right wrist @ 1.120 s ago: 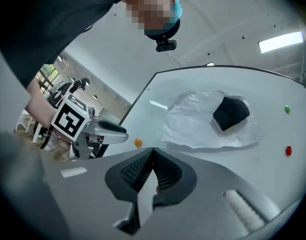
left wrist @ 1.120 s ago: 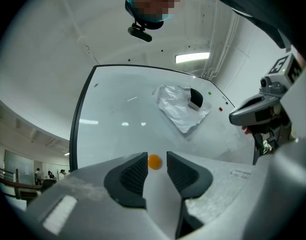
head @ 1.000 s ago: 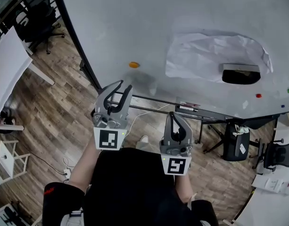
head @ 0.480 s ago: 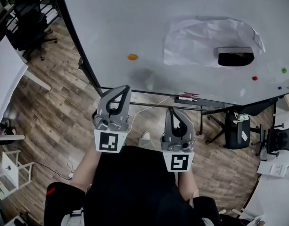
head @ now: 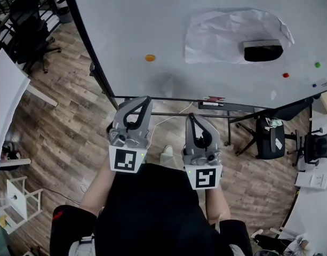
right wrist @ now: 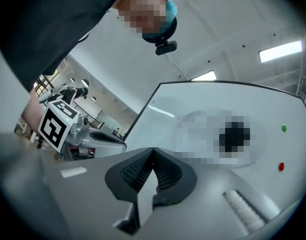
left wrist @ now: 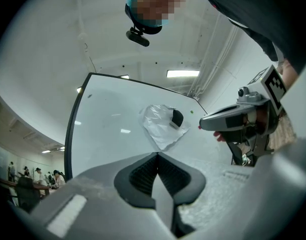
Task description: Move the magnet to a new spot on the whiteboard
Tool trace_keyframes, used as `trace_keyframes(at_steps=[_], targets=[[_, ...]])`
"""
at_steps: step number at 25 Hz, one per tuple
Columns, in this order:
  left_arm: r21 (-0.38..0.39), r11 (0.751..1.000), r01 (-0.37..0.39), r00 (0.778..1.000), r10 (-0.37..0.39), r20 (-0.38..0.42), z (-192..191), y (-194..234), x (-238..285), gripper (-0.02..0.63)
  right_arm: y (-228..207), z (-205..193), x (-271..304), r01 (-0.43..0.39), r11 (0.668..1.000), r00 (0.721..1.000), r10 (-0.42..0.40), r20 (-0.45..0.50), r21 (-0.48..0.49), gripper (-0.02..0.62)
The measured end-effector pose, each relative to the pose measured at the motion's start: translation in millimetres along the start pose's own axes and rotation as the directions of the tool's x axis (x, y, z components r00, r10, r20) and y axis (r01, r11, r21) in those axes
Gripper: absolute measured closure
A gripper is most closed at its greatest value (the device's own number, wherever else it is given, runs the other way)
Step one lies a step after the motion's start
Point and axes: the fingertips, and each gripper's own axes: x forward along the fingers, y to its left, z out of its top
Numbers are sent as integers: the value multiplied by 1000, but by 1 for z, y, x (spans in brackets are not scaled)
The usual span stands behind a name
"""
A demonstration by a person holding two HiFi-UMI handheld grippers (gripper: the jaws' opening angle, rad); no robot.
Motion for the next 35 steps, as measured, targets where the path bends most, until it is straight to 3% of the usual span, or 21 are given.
trace_keyframes(at_steps=[21,35], targets=[[-1,1000,21,1000,-21,2,8,8,-40,604,25,24,8,20,1000,1000,-20,24,14,594],[9,1000,-14,1000,14,6,13,24,-65,604,47,35,10,26,999,999,-27,28,39,595]])
